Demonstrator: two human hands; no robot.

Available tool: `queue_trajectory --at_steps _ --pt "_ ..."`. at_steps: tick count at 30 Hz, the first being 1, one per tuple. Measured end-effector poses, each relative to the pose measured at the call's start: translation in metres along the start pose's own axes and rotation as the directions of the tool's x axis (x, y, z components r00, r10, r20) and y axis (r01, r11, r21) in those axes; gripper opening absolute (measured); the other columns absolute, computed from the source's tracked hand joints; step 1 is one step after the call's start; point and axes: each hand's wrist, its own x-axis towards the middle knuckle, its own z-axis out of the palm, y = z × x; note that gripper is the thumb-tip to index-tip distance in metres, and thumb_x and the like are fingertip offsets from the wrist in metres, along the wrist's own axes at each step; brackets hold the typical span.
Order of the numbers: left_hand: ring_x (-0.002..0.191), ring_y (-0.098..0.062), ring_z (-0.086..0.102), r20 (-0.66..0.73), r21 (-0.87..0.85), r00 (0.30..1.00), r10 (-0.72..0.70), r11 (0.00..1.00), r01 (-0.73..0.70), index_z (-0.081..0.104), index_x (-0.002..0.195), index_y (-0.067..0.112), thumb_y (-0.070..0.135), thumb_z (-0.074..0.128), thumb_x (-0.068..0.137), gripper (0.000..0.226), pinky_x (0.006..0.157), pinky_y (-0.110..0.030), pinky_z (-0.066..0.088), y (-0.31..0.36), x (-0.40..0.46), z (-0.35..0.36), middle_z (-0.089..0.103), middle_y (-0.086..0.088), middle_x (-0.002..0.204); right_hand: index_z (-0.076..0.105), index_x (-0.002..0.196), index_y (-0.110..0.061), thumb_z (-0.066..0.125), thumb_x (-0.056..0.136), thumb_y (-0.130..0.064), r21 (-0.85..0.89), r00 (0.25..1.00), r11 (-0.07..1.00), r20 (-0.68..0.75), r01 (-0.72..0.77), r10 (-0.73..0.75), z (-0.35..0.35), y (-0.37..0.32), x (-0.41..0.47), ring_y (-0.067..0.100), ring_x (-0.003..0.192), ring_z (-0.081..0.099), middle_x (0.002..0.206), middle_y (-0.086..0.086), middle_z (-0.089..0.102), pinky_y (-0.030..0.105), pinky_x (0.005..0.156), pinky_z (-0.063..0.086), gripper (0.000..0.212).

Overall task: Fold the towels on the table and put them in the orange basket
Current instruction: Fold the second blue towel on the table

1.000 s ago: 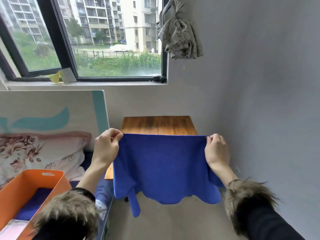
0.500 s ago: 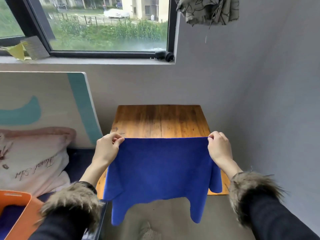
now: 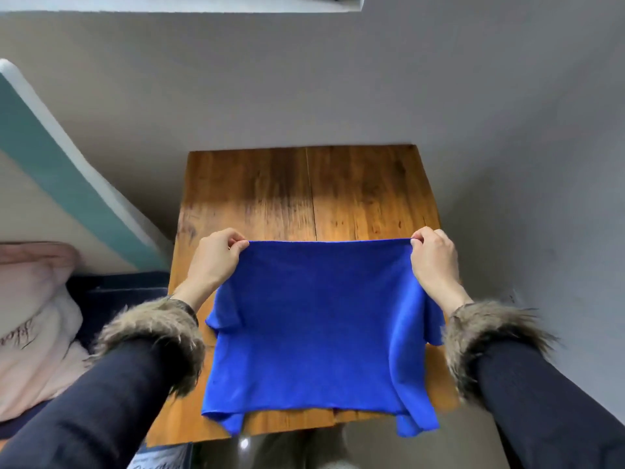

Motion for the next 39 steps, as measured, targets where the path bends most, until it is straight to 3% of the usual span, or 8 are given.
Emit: queue_trajectory --at_steps 7,10,17,23,31,34,36,39 --pt "0.097 -0.023 0.058 -0.016 0.061 0.999 0.033 0.998 -0.032 0.068 0.097 0.013 0.014 0.051 0.092 0.018 0.081 -0.027 0.038 -0.008 0.094 0.04 0.067 -0.006 0.104 0.06 0.104 -0.004 0.038 0.095 -0.005 -0.05 0.998 0.998 0.051 0.048 -0.045 0.052 -0.003 0.091 0.031 0.098 0.05 0.11 0.017 0.055 0.029 0.073 0.032 0.024" --pt "0.105 -0.026 0.057 -0.027 0.06 0.999 0.024 0.998 -0.022 0.065 0.11 0.012 0.01 0.051 0.091 0.024 0.088 -0.028 0.038 -0.02 0.111 0.056 0.063 -0.01 0.112 0.057 0.118 -0.005 0.04 0.096 -0.008 -0.099 0.99 0.987 0.063 0.129 -0.123 0.08 -0.01 0.114 0.032 0.111 0.046 0.122 0.016 0.054 0.038 0.09 0.036 0.028" --pt "0.11 -0.032 0.048 0.081 0.147 0.995 -0.053 0.988 0.041 0.051 0.121 0.009 0.021 0.07 0.081 0.047 0.092 -0.043 0.043 -0.086 0.053 0.084 0.05 -0.013 0.118 0.042 0.138 -0.012 0.043 0.097 -0.024 -0.159 0.938 0.962 0.304 0.224 -0.168 0.149 -0.036 0.059 0.025 0.139 0.025 0.148 0.009 0.034 0.048 0.115 0.008 0.043" --pt "0.116 -0.025 0.036 0.24 0.256 0.95 0.2 0.931 -0.26 0.054 0.116 0.016 0.038 0.087 0.055 0.072 0.088 -0.044 0.044 -0.126 -0.002 0.09 0.047 -0.015 0.128 0.015 0.149 -0.025 0.038 0.097 -0.041 -0.151 0.823 0.944 0.542 0.294 -0.169 0.193 -0.08 -0.02 0.022 0.145 -0.008 0.158 0.002 -0.003 0.061 0.111 0.002 0.059" --pt "0.098 -0.024 0.054 0.107 0.173 0.909 0.402 0.893 -0.416 0.062 0.086 0.01 0.021 0.059 0.087 0.012 0.074 -0.032 0.042 -0.156 0.001 0.077 0.059 -0.008 0.103 -0.009 0.147 -0.036 0.038 0.089 -0.063 -0.316 0.787 0.905 0.616 0.286 -0.034 0.222 -0.099 -0.05 0.03 0.141 -0.024 0.153 0.003 -0.028 0.072 0.102 0.007 0.08" --pt "0.08 -0.011 0.056 0.005 -0.138 0.988 0.155 0.978 -0.153 0.062 0.09 0.01 0.016 0.052 0.091 0.011 0.071 -0.024 0.042 -0.159 0.015 0.059 0.063 -0.003 0.087 -0.01 0.147 -0.037 0.038 0.088 -0.065 -0.339 0.785 0.896 0.619 0.286 -0.017 0.22 -0.1 -0.049 0.029 0.141 -0.024 0.153 0.002 -0.029 0.073 0.102 0.009 0.081" --pt "0.065 -0.007 0.056 -0.074 -0.323 0.994 -0.078 0.945 0.05 0.062 0.089 0.013 0.009 0.057 0.09 0.006 0.064 -0.021 0.045 -0.161 0.032 0.039 0.065 -0.004 0.079 -0.011 0.147 -0.037 0.037 0.088 -0.065 -0.36 0.785 0.887 0.62 0.29 -0.005 0.22 -0.101 -0.049 0.029 0.141 -0.024 0.153 0.003 -0.029 0.072 0.102 0.011 0.081" --pt "0.066 -0.014 0.057 -0.166 -0.307 0.971 -0.169 0.945 0.112 0.065 0.092 0.009 0.01 0.059 0.089 0.006 0.067 -0.021 0.041 -0.166 0.069 0.005 0.065 -0.005 0.08 -0.011 0.146 -0.037 0.036 0.087 -0.067 -0.382 0.784 0.876 0.621 0.296 0.006 0.218 -0.103 -0.05 0.029 0.141 -0.023 0.153 0.002 -0.029 0.071 0.102 0.012 0.081"
